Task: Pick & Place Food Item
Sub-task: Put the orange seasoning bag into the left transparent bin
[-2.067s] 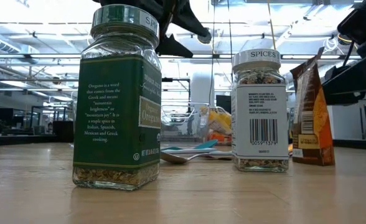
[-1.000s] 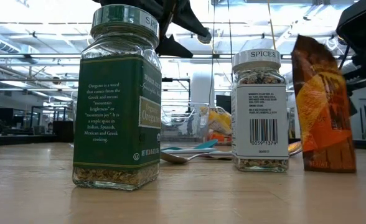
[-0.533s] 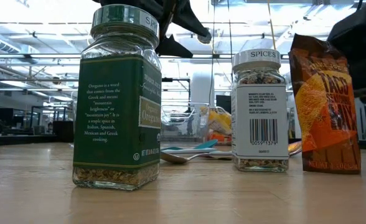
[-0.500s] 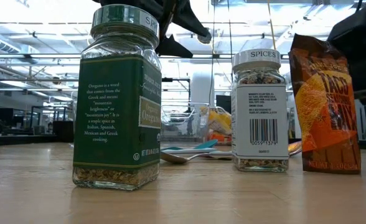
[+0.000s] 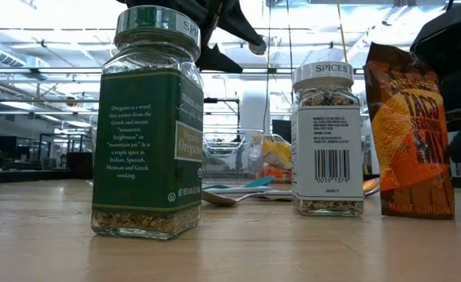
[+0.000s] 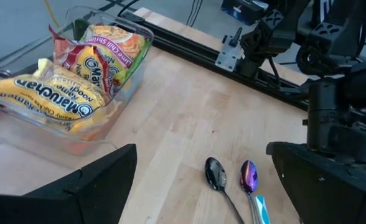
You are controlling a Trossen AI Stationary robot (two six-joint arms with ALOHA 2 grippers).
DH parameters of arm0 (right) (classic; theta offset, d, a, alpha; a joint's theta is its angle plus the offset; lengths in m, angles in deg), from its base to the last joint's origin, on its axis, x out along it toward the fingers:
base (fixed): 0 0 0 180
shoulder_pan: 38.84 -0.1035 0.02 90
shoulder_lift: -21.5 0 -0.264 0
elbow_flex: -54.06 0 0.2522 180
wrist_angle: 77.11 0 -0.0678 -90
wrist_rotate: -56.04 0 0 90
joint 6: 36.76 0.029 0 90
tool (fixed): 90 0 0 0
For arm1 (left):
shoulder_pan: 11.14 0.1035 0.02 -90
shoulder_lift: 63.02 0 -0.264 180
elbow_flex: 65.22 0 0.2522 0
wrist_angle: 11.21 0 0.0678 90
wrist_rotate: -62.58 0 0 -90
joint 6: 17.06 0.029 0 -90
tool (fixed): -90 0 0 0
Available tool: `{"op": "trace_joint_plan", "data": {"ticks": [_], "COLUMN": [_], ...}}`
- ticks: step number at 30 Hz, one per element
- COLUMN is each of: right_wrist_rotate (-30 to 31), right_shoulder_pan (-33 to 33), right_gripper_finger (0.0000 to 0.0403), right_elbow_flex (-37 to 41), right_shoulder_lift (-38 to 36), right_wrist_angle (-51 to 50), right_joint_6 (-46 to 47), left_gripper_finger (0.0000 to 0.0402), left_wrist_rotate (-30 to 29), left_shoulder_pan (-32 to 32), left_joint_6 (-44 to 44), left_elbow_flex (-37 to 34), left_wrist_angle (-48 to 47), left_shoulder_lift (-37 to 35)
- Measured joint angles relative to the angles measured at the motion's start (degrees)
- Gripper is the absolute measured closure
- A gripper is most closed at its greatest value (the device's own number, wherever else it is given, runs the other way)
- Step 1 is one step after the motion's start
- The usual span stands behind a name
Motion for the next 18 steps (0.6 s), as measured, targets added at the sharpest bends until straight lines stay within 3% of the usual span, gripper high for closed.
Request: {"op": "trace_joint_plan", "data": {"ticks": [10,18], "right_wrist_rotate": [0.06,0.50], "right_shoulder_pan": [0.00,0.33], "right_gripper_finger": [0.0329,0.0383], "right_elbow_flex": [-0.01,0.00], "right_shoulder_lift": [-2.13,-18.38], "right_wrist_angle": [-3.19,-18.60], "right_joint_6": [0.73,0.97], "left_gripper_finger": [0.0023,0.0023], "left_wrist_rotate": [2.45,3.53], "left_shoulder_pan": [0.00,-0.04], "left_joint_6": [-3.64,-3.09], "left_elbow_flex": [0.00,0.00], "left_wrist_angle": [-0.14,-0.07], "left_shoulder_lift": [-0.02,-0.02]}}
